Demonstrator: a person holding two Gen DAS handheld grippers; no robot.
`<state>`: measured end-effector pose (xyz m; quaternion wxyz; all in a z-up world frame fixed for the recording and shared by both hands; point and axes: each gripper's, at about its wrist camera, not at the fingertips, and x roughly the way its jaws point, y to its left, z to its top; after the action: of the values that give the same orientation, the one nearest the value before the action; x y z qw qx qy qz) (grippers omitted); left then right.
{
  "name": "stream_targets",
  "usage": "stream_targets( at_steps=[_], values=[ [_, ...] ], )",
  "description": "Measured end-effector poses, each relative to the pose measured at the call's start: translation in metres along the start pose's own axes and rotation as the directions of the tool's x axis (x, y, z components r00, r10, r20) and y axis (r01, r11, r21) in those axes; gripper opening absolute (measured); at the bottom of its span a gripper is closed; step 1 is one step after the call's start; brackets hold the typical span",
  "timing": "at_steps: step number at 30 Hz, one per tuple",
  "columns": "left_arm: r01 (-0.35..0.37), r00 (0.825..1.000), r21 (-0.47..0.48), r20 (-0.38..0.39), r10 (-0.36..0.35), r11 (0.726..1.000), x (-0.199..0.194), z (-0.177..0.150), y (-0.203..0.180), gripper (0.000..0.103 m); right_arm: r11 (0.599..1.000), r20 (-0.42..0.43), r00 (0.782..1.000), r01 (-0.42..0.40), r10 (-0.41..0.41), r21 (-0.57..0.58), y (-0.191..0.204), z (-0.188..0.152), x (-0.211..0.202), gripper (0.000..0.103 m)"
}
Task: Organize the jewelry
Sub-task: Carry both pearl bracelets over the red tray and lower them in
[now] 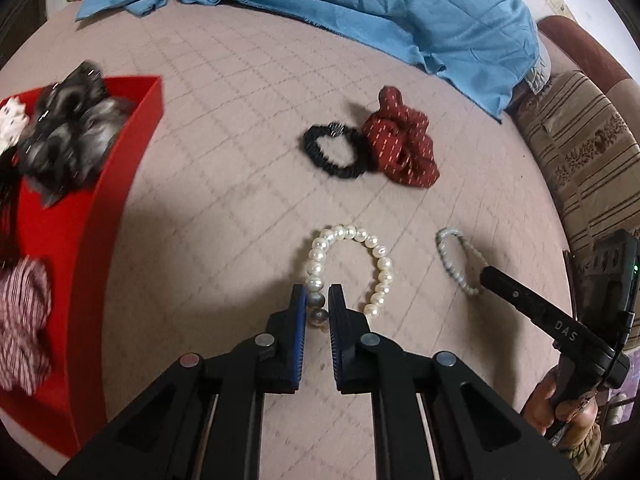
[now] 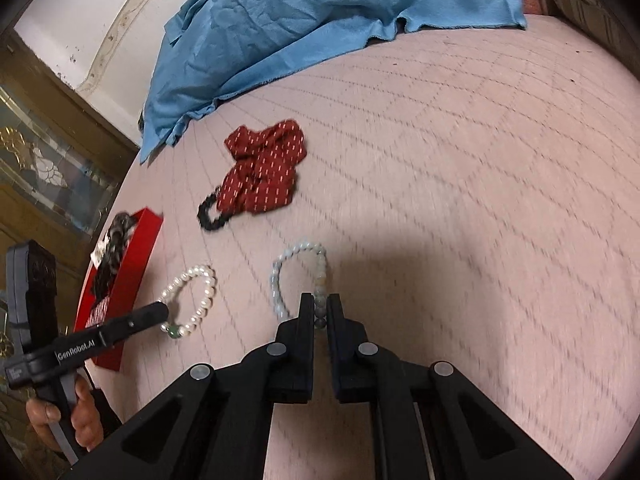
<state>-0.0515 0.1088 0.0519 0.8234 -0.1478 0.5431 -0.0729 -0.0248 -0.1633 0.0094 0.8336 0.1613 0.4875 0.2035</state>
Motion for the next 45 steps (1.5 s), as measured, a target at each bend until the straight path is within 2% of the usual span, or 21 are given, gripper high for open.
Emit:
stream_targets(
  at_steps=[4,14,20,29,45],
  values=[
    [-0.018,1.0,-0.009,0.017,0.018,1.0,-0.011,-0.009,0.004,0.011,1.0,0.016,1.0,-0.008,0.008,-0.006,0.007,-0.008,-0.01,0.007],
    [-0.01,0.99,0.017,0.141,0.008,1.0,-0.067,-0.012,-0.006,0.009,0.998,0.099,0.995,-0.013,0.02,-0.065,0.042,-0.008,-0.044,0.007],
    [-0.028,0.981,0.038,0.194,0.02,0.999,-0.094,-0.02,-0.009,0.009,0.994,0.122,0.992,-0.007,0.021,-0.112,0.062,-0.015,-0.057,0.007],
    [-0.021,0.969,0.021,0.246,0.015,1.0,-0.124,-0.027,-0.002,0.009,0.989,0.139,0.989,-0.02,0.04,-0.144,0.077,-0.022,-0.073,0.007],
    [-0.079,0.933,-0.045,0.349,0.09,0.996,-0.174,-0.032,0.029,0.009,0.978,0.147,0.988,-0.018,0.05,-0.208,0.109,-0.031,-0.086,0.007]
  ],
)
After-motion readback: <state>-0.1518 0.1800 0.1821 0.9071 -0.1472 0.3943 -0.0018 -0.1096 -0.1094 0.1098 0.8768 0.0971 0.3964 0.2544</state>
